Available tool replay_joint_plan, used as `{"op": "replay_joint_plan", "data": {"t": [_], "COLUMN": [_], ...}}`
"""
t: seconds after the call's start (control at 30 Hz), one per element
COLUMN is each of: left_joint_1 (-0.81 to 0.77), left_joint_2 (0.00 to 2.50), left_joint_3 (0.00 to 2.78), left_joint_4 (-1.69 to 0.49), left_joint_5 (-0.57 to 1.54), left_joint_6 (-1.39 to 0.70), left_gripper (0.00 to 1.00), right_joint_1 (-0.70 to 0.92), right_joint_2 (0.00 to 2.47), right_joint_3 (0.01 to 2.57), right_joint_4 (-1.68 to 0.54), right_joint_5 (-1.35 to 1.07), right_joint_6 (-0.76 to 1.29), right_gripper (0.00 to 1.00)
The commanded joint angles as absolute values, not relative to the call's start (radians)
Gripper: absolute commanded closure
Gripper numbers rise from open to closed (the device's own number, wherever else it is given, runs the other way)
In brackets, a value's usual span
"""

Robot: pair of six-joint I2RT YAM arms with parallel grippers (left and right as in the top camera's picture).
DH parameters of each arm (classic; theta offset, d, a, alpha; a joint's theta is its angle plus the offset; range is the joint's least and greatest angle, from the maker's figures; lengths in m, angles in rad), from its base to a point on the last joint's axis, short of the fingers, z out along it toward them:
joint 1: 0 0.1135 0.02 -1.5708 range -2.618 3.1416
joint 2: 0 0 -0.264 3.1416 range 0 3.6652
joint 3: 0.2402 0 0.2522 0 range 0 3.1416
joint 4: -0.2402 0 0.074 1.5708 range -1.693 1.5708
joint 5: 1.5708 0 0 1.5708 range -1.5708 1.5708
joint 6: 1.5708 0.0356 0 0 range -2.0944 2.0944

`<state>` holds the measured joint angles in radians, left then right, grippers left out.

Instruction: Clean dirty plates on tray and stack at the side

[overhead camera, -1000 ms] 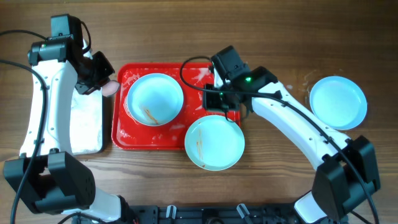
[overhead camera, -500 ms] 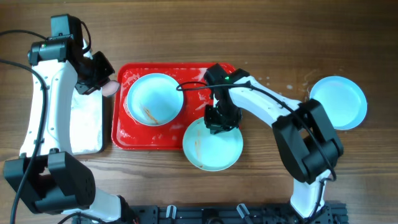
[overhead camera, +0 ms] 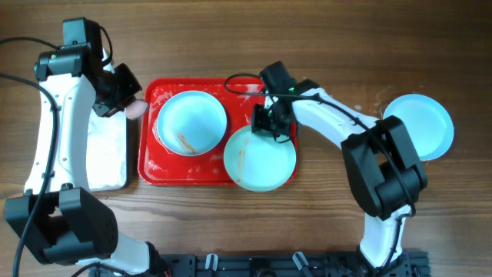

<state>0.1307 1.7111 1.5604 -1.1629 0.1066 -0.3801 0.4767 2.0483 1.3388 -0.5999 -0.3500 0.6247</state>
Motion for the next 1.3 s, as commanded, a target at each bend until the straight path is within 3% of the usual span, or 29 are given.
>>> {"op": "replay_joint_plan", "data": {"t": [0.0,0.3,0.47,0.77,1.27], "left_joint_1": [0.135,0.135,0.135,0.135,0.135], "left_joint_2": [1.715,1.715,1.715,1.715,1.715], "left_joint_3": [1.558,1.558,1.558,1.557,1.556], "left_joint_4": [-1.161,-1.164,-1.174,-1.225,-1.239], "left_joint_5": [0.122,0.122,0.122,0.122,0.122], "left_joint_6": [-0.371,-0.371,-0.371,-0.371,-0.375], "left_gripper": [0.96,0.96,0.96,0.96,0.96], "right_joint_1": [0.46,0.471,0.521,0.592,0.635], "right_joint_2": [2.091,2.022,1.994,2.099,2.233], "right_joint_3": [1.33,1.445,1.517,1.517,1.517], "right_joint_4": [-0.532,-0.486,-0.434,-0.366,-0.31], "right_joint_5": [-0.289,-0.384,-0.276,-0.15,-0.292], "right_joint_6": [0.628,0.532,0.479,0.331,0.318], "right_gripper": [0.81,0.82,0.81,0.78,0.78]}}
